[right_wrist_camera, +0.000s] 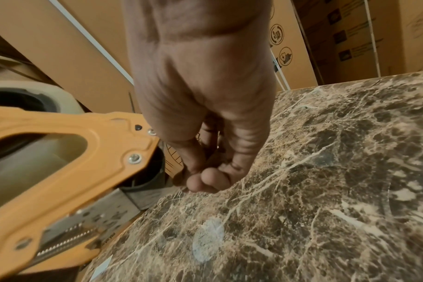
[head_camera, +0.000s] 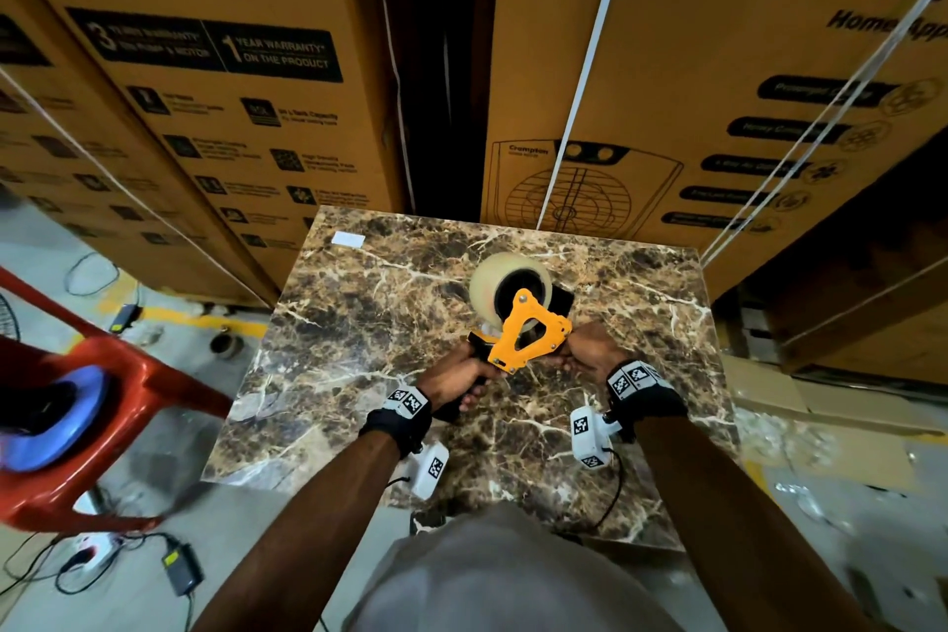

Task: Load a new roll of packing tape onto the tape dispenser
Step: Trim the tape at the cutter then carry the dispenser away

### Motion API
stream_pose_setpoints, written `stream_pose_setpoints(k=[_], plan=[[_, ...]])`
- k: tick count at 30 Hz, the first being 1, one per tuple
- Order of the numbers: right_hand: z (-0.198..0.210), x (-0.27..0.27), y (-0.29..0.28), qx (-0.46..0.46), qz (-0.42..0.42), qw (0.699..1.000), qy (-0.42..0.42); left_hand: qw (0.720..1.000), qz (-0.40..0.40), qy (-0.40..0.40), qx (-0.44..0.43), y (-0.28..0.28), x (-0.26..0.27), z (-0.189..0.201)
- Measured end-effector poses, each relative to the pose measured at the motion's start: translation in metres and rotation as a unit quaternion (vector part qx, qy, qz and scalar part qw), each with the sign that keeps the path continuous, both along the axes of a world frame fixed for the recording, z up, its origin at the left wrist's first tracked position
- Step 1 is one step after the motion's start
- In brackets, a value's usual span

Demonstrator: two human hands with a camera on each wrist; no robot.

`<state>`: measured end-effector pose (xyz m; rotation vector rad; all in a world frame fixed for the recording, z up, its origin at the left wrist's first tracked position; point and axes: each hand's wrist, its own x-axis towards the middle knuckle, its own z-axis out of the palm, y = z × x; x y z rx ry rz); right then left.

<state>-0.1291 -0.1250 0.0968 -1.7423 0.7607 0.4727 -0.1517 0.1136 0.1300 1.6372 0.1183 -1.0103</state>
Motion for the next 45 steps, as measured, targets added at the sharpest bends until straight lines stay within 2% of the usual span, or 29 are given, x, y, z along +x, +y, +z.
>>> stream_pose_setpoints(k=[8,13,16,17,21,24,29,32,36,39,41,45], plan=[[0.002,0.006,0.008,-0.053,0.067,0.996,0.024,1.0,-0.001,0.016,-0.002,0.021,0.001,0.003],[-0.004,0.001,0.015,-0.059,0.052,0.996,0.031,0.999,-0.006,-0.031,0.04,0.042,-0.001,0.006],[-0.006,0.005,0.027,-0.077,0.078,0.993,0.045,0.997,-0.018,-0.061,0.049,0.045,-0.001,0.004],[-0.004,0.006,0.032,-0.058,0.081,0.994,0.045,0.996,-0.021,-0.07,0.049,0.046,0.0,0.002],[-0.002,0.0,0.046,0.03,0.049,0.995,0.082,0.996,-0.031,-0.068,0.051,0.056,0.001,-0.006],[0.001,-0.007,0.051,0.056,0.025,0.994,0.087,0.995,-0.033,-0.078,0.06,0.062,-0.001,-0.012],[-0.005,-0.009,0.057,-0.002,-0.001,0.999,0.042,0.994,-0.04,-0.091,0.051,0.067,-0.004,-0.023],[-0.006,-0.012,0.058,-0.008,-0.004,0.998,0.058,0.993,-0.047,-0.097,0.041,0.07,-0.003,-0.024],[0.001,-0.009,0.055,0.04,0.021,0.992,0.115,0.994,-0.061,-0.076,0.041,0.08,0.006,-0.029],[0.008,-0.001,0.052,0.03,0.007,0.992,0.123,0.995,-0.056,-0.074,0.042,0.084,0.012,-0.028],[0.017,0.006,0.055,-0.008,-0.01,0.995,0.102,0.995,-0.051,-0.079,0.033,0.083,0.016,-0.025],[0.031,0.021,0.06,-0.051,-0.029,0.997,0.052,0.999,-0.024,-0.034,0.024,0.079,0.026,-0.012]])
